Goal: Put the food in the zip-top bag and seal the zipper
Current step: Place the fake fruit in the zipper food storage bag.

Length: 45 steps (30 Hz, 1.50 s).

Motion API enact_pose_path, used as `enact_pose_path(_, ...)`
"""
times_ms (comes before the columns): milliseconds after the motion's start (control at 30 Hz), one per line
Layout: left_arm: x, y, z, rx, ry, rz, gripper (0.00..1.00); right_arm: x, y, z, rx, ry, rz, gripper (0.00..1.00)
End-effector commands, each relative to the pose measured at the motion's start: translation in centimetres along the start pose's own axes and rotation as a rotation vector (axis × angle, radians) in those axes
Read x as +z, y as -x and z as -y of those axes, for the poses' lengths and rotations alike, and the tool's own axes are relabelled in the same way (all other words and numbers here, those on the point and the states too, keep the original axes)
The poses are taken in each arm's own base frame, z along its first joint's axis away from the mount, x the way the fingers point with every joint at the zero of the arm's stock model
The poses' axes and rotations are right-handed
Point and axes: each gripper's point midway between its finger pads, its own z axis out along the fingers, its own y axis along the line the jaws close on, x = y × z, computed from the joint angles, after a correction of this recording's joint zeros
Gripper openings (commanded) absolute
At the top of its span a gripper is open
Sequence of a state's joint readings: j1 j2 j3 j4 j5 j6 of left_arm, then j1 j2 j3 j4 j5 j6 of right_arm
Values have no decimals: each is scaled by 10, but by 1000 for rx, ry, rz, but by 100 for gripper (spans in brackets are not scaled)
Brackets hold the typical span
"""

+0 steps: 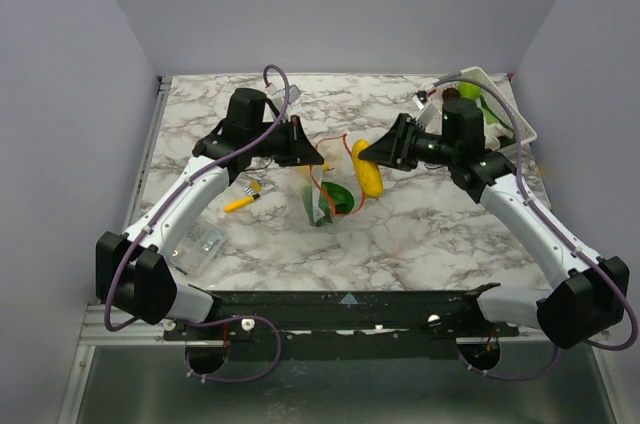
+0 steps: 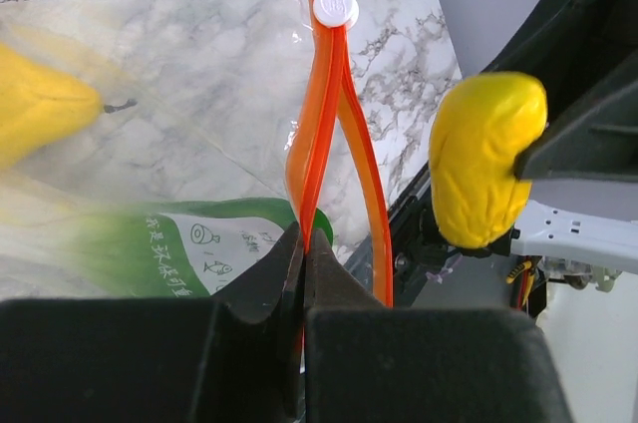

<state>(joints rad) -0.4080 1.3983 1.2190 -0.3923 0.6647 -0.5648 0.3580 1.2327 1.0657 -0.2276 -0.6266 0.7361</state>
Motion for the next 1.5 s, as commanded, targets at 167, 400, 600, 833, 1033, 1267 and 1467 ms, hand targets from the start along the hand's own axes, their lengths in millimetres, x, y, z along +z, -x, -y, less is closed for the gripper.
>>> enact_pose_path(167,-4,5,12,46,-17,27,0,43,-33,-24,5,-94,-111,27)
enact_pose_path(400,-5,3,16,56,-23,31,0,68,-32,-5,-98,-296,-67,31)
enact_pose_path(600,-8,4,20,68,-25,42,0,66,-31,11,-122,-382,-44,32)
enact_pose_path(833,-11,5,23,73,-31,51,0,64,-38,23,-128,-410,-44,38)
enact_pose_path(1033,-11,3,27,69,-51,45,0,86,-28,12,-124,-342,21,41)
enact_pose_path(1267,-9,1,26,73,-47,42,0,117,-31,20,-136,-371,36,65)
enact_pose_path(1467,-10,2,28,81,-51,42,0,107,-25,15,-153,-375,67,95)
